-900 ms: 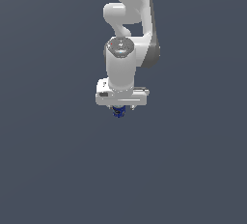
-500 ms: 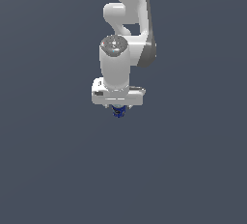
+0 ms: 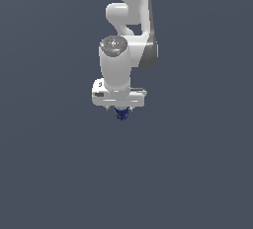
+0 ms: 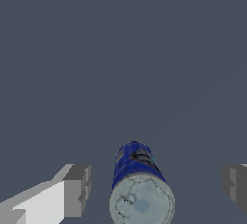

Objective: Pick up the object and move it to a goal position.

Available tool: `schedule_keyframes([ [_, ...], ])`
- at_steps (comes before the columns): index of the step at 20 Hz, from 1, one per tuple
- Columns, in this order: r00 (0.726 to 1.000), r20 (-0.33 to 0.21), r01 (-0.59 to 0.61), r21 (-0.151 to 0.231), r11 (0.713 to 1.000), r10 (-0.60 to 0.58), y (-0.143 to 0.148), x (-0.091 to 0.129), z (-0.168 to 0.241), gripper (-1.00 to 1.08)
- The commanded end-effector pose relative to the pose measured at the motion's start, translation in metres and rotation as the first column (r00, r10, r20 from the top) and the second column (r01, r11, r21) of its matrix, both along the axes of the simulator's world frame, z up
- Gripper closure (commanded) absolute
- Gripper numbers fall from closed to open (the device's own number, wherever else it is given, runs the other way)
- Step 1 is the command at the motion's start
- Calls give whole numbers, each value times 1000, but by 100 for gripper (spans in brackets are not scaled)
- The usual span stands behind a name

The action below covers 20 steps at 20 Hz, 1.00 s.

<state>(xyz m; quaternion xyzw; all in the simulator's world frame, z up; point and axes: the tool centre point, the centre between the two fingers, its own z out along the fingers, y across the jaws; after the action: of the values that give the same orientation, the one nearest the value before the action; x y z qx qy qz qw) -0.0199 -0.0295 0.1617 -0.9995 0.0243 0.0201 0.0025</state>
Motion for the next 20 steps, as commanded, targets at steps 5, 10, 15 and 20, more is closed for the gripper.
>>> schedule_keyframes([
  [5,1000,10,0,-2,1000,0,1,-16,-10,-92],
  [10,1000,22,0,-4,1000,0,2,-38,-22,-92],
  [15,999,33,0,-5,1000,0,3,-57,-31,-92],
  [20,999,38,0,-6,1000,0,3,-68,-36,-92],
])
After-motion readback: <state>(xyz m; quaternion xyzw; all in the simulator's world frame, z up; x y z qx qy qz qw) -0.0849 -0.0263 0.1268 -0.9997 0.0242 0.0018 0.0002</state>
